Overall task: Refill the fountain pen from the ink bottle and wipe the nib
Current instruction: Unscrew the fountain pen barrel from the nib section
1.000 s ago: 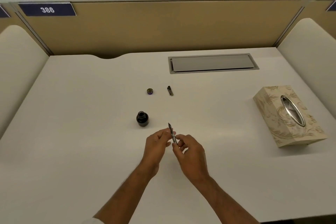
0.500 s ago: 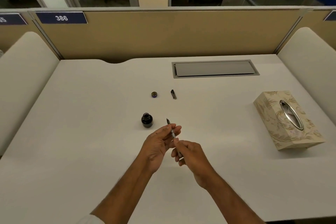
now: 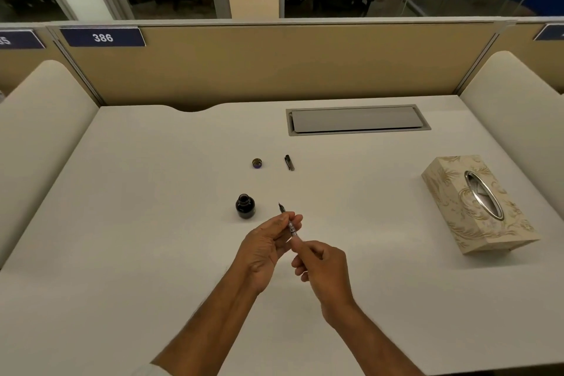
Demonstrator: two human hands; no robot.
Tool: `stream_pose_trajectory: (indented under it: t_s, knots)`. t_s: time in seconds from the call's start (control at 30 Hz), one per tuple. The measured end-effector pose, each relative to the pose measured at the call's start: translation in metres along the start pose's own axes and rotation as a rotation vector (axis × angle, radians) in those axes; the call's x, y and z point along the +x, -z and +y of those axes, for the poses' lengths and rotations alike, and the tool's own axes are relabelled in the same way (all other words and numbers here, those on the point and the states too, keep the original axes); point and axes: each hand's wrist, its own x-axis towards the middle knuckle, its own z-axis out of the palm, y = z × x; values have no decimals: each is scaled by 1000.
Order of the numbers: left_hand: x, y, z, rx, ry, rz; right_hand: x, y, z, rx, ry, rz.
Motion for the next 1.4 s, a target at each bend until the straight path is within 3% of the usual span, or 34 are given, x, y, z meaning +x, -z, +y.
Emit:
stream_pose_trajectory:
  t_s: [0.13,0.53,1.4]
  knots:
    - [1,0,3,-42,21,-14,4,5,-7,273,-219,-51]
    - [3,-5,8,-55,33,-34,11,6,-13,742,-498,-129]
    - [10,-11,13,-16,7,-25,23,2,-24,865,-475,-39]
